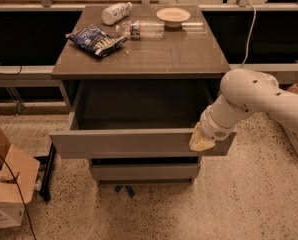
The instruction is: Close top drawer
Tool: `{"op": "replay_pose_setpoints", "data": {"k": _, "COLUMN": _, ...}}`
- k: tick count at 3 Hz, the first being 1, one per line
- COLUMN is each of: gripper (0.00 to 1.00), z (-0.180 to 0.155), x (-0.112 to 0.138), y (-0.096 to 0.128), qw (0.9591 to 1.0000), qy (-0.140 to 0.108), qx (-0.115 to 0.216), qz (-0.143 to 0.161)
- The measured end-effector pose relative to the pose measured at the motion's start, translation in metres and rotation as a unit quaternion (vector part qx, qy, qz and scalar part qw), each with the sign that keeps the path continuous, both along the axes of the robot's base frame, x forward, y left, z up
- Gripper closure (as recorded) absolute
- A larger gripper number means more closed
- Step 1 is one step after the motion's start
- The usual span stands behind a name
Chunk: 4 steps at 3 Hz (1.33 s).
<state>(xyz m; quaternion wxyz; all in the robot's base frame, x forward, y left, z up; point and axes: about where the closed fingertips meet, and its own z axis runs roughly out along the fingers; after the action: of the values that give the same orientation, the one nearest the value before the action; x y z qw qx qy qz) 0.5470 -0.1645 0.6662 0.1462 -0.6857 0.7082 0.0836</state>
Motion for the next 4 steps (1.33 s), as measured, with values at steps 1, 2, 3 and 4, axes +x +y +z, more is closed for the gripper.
{"op": "replay_pose_setpoints", "data": {"k": 1, "gripper": 1.00, "z": -0.010, "x": 0.023, "y": -0.010, "qw": 0.9993, "qy": -0.029, "qx": -0.024, "qz": 0.004}}
{"op": "replay_pose_setpoints", "data": {"k": 2, "gripper": 1.00, "z": -0.010, "x": 0.024, "y": -0.010, "qw": 0.9993, "qy": -0.029, "qx": -0.024, "qz": 0.004}}
{"op": "replay_pose_setpoints", "data": {"k": 3, "gripper": 1.00, "z": -0.002, "x": 0.066, "y": -0.013, "qw": 0.9972, "qy": -0.073, "qx": -0.010, "qz": 0.011}}
{"op": "replay_pose_setpoints", "data": {"k": 4, "gripper": 1.00, "z": -0.002, "x": 0.066, "y": -0.013, "qw": 0.9972, "qy": -0.073, "qx": -0.010, "qz": 0.011}}
